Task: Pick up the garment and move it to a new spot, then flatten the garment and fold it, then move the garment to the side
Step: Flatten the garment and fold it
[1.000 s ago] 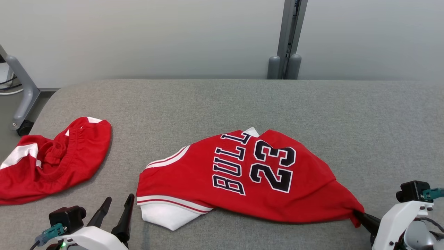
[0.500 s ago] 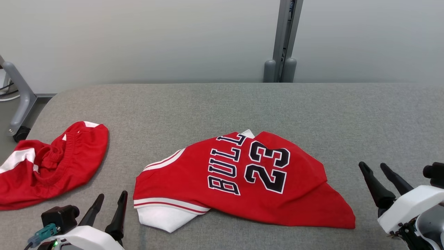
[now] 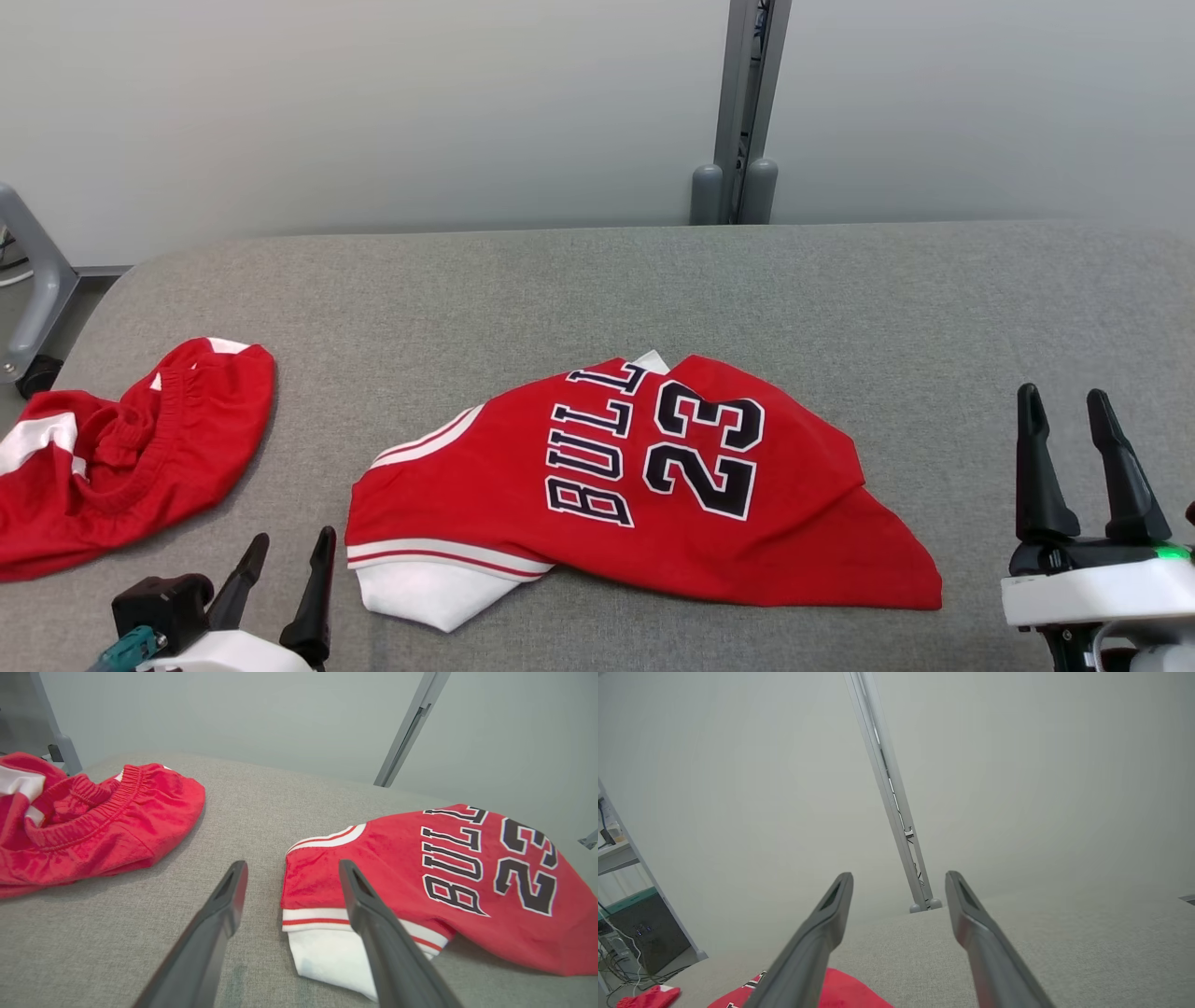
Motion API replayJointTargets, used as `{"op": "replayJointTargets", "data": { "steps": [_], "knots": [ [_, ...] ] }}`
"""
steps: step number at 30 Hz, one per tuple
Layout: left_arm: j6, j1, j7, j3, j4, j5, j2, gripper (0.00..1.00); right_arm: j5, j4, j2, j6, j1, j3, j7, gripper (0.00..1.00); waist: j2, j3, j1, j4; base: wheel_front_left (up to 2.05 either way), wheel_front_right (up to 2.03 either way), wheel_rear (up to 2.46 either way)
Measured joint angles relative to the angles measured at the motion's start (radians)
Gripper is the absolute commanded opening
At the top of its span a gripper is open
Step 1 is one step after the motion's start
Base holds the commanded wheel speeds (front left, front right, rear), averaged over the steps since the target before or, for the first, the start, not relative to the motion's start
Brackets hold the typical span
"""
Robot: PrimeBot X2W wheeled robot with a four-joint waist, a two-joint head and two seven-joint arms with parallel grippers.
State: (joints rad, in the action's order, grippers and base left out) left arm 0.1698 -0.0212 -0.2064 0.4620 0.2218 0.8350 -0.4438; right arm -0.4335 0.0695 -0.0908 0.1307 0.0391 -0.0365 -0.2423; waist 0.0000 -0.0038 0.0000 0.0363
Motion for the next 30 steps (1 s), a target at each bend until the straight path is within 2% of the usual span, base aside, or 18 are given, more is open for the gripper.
{"op": "replayJointTargets", "data": {
  "steps": [6, 9, 15, 22, 26, 27, 30],
  "knots": [
    [0.030, 0.012, 0.005, 0.022, -0.018, -0.033, -0.005, 1.00, 0.067, 0.033, 0.028, 0.000, -0.002, 0.003, -0.017, 1.00, 0.0000, 0.001, 0.0000, 0.000, 0.00, 0.00, 0.00],
    [0.028, 0.012, 0.070, 0.055, -0.012, -0.033, -0.013, 1.00, 0.076, 0.032, 0.032, 0.000, 0.010, -0.003, -0.018, 1.00, 0.0000, 0.002, 0.0000, 0.001, 0.00, 0.00, 0.00],
    [-0.028, 0.009, 0.186, 0.098, 0.023, 0.010, -0.021, 1.00, 0.089, 0.025, 0.036, 0.000, 0.017, -0.003, -0.019, 1.00, 0.0000, 0.012, 0.0000, -0.005, 0.00, 0.00, 0.00],
    [-0.098, -0.021, 0.308, 0.140, 0.066, 0.076, 0.003, 1.00, 0.093, 0.020, 0.040, 0.000, 0.040, -0.002, -0.019, 1.00, 0.0000, 0.040, 0.0000, -0.032, 0.00, 0.00, 0.00],
    [-0.119, -0.042, 0.349, 0.144, 0.102, 0.118, 0.037, 1.00, 0.098, 0.017, 0.040, 0.000, 0.056, 0.002, -0.019, 1.00, 0.0000, 0.058, 0.0000, -0.053, 0.00, 0.00, 0.00],
    [-0.135, -0.051, 0.343, 0.137, 0.115, 0.133, 0.044, 1.00, 0.099, 0.016, 0.041, 0.000, 0.059, 0.005, -0.019, 1.00, 0.0000, 0.066, -0.0001, -0.063, 0.00, 0.00, 0.00],
    [-0.133, -0.070, 0.312, 0.121, 0.130, 0.136, 0.053, 1.00, 0.100, 0.013, 0.042, 0.000, 0.065, 0.003, -0.020, 1.00, 0.0000, 0.077, 0.0000, -0.076, 0.00, 0.00, 0.00]
  ]
}}
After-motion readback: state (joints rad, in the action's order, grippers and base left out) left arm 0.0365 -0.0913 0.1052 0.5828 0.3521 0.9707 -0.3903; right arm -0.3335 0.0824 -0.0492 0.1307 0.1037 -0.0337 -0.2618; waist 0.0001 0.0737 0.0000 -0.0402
